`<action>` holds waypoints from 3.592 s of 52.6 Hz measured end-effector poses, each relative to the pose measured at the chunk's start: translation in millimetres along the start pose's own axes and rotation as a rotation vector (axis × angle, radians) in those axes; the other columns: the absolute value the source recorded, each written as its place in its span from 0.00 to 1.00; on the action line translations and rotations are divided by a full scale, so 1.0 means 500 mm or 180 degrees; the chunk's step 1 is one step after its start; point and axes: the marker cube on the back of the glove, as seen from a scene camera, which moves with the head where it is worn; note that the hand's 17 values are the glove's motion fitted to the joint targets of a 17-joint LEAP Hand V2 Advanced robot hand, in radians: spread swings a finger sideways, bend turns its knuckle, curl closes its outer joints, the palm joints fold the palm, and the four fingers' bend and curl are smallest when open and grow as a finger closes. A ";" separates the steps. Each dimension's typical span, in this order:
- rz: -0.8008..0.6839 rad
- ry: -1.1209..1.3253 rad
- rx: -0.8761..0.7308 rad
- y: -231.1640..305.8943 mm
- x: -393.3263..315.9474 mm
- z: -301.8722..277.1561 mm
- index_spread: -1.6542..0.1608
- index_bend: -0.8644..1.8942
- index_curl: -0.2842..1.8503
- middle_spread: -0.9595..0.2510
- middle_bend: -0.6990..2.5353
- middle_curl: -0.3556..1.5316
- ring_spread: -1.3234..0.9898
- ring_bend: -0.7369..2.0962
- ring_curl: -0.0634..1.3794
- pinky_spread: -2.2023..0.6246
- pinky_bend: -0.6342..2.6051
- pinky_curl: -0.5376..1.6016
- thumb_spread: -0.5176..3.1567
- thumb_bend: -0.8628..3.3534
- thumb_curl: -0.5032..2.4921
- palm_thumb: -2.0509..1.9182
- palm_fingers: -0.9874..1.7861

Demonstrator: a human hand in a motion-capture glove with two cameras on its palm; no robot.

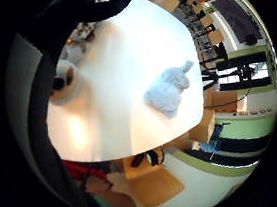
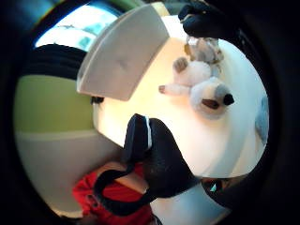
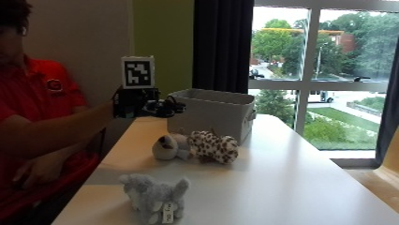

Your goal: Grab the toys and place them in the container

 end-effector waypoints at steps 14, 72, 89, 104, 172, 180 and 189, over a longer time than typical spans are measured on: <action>-0.0032 0.0056 -0.0016 0.005 0.007 0.012 0.72 0.47 0.22 0.69 0.27 0.25 0.52 0.32 0.07 0.78 0.35 0.34 0.42 0.20 0.20 0.50 0.38; -0.0056 0.0048 -0.0244 -0.031 -0.015 0.134 0.68 0.38 0.28 0.68 0.27 0.32 0.52 0.35 0.19 0.80 0.45 0.42 0.47 0.20 0.24 0.51 0.36; -0.0031 0.0041 -0.0183 -0.075 -0.025 0.167 0.67 0.37 0.28 0.66 0.27 0.33 0.51 0.39 0.22 0.79 0.47 0.43 0.46 0.20 0.25 0.51 0.38; 0.0046 0.0372 -0.0190 -0.101 -0.020 0.187 0.68 0.36 0.26 0.66 0.27 0.34 0.50 0.43 0.25 0.78 0.52 0.44 0.46 0.20 0.26 0.52 0.39; 0.0397 0.0689 0.0326 -0.207 0.001 0.211 0.67 0.55 0.39 0.45 0.44 0.50 0.39 0.64 0.37 0.62 0.46 0.42 0.36 0.23 0.40 0.66 0.83; 0.0371 0.0274 0.0386 -0.200 0.026 0.150 0.70 0.59 0.43 0.49 0.49 0.53 0.40 0.66 0.39 0.62 0.47 0.43 0.33 0.22 0.42 0.65 0.82; 0.0062 0.0581 0.0533 -0.217 0.029 0.071 0.72 0.61 0.46 0.52 0.51 0.54 0.40 0.68 0.41 0.62 0.48 0.44 0.32 0.22 0.45 0.65 0.81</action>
